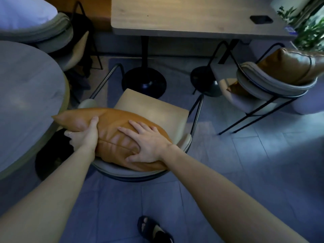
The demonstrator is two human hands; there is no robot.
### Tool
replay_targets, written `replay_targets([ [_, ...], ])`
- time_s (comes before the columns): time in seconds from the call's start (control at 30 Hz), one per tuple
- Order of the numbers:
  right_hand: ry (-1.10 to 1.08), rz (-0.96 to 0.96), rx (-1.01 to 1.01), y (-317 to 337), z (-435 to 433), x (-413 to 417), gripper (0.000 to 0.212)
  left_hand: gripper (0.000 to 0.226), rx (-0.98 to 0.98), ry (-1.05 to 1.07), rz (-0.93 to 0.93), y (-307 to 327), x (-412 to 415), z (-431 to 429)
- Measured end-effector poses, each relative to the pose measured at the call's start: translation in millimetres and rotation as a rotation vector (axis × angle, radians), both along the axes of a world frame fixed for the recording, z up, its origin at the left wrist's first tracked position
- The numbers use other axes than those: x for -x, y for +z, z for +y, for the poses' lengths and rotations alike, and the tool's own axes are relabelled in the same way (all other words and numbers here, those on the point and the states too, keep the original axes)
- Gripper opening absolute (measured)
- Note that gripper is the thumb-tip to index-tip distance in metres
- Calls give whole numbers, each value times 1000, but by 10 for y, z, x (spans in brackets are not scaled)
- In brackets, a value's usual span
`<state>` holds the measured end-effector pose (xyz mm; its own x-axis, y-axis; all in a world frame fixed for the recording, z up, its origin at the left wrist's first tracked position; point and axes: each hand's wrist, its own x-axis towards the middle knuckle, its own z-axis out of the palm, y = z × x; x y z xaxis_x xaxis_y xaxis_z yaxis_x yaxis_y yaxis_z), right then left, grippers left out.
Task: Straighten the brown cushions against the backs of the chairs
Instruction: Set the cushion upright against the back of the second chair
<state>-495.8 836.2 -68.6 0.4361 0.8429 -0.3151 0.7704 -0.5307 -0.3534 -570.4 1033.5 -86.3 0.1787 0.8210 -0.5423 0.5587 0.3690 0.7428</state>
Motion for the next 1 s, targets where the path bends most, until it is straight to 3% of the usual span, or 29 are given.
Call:
replay_targets([
  [0.53,-127,-312,110,-40,48,242,101,121,67,-258,-4,-111,49,228],
  [0.7,-497,-406,94,-79,-59,633,101,130,80,-273,-94,-115,150,258],
  [0.87,-869,-471,26,-199,-24,1109,93,137,230,-386,-132,-98,247,425],
  [1.0,-1134,-455,-63,-260,65,1357,102,138,312,-416,-156,-48,308,477],
])
